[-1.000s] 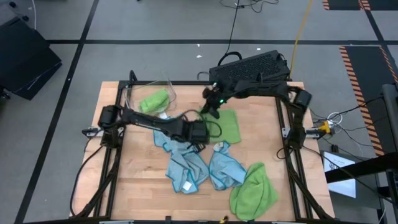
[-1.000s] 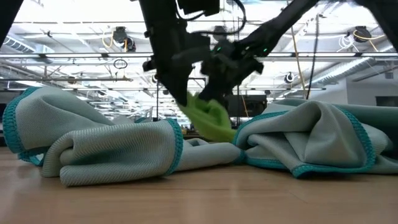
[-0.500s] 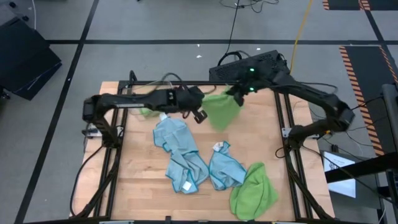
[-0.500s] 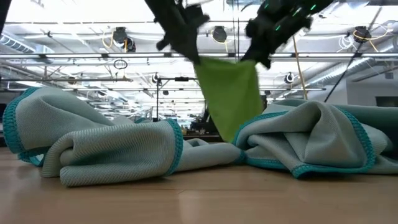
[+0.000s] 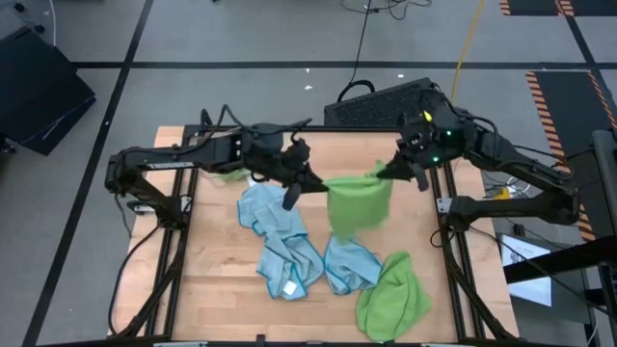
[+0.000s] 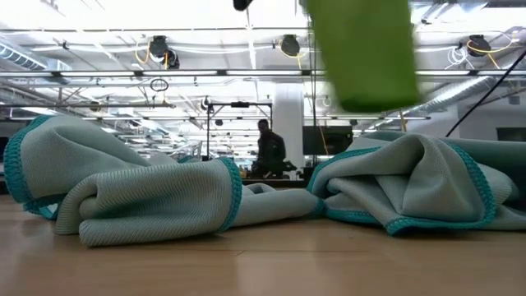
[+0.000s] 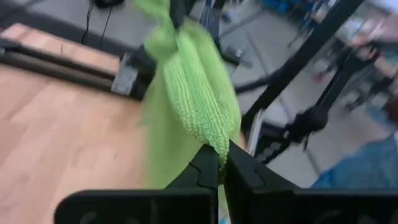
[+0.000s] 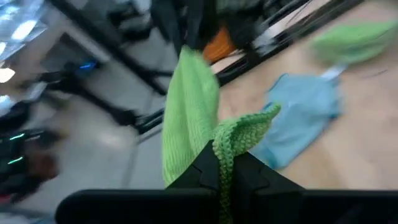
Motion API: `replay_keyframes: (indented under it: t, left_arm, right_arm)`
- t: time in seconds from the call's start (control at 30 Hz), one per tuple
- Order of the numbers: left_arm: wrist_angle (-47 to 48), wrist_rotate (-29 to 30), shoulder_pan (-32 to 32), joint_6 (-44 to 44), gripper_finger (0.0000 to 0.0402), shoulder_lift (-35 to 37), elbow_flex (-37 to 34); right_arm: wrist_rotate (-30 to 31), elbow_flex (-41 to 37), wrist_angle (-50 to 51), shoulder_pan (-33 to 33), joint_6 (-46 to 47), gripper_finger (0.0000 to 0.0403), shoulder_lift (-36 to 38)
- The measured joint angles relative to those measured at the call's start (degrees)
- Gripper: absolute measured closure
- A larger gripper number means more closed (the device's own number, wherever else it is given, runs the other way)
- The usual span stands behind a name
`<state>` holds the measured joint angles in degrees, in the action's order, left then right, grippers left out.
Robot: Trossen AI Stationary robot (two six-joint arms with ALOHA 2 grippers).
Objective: Fold microfiber towels
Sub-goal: Fold the left green microfiber cloth
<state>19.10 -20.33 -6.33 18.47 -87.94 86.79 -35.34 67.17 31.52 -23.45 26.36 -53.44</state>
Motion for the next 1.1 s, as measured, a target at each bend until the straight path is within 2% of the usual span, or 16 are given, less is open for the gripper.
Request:
replay_keyframes:
  t: [0.13,0.2,0.47,0.57,0.67,0.73,0.83,0.93,1.1]
  left_arm:
    - [2.7,9.0,-2.0,-6.7,0.0391,-3.1,0.1]
    - [4.7,13.6,-3.5,-9.9,0.0388,-6.3,0.0]
    - [4.9,17.8,-12.3,-12.2,0.0390,-20.9,-0.1]
    - [4.5,18.9,-14.4,-12.2,0.0392,-24.3,-0.2]
    - [3.9,19.0,-15.8,-12.2,0.0396,-25.0,-0.1]
    - [3.3,19.1,-16.1,-12.4,0.0391,-24.8,-0.1]
    - [2.1,17.9,-15.3,-12.6,0.0391,-23.1,-0.1]
    - [1.0,14.7,-13.7,-12.2,0.0396,-21.4,0.0]
    - [1.3,15.9,-9.5,-12.0,0.0386,-22.0,0.0]
  right_arm:
    - [15.3,-2.6,-3.1,-0.1,-6.5,0.0400,-2.2]
    - [20.4,-6.6,-7.0,-1.1,-8.7,0.0400,-4.4]
    - [26.6,-26.3,-32.4,-10.3,-11.8,0.0400,-16.8]
    - [25.2,-28.8,-37.4,-14.4,-12.7,0.0399,-21.1]
    - [19.8,-28.9,-40.0,-17.3,-14.3,0.0399,-23.4]
    - [17.2,-28.9,-41.4,-18.3,-16.0,0.0399,-23.8]
    - [16.9,-28.9,-42.1,-19.3,-18.3,0.0399,-22.6]
    - [14.1,-28.9,-40.1,-20.6,-19.3,0.0399,-20.5]
    - [8.9,-28.9,-31.5,-21.8,-21.3,0.0399,-19.2]
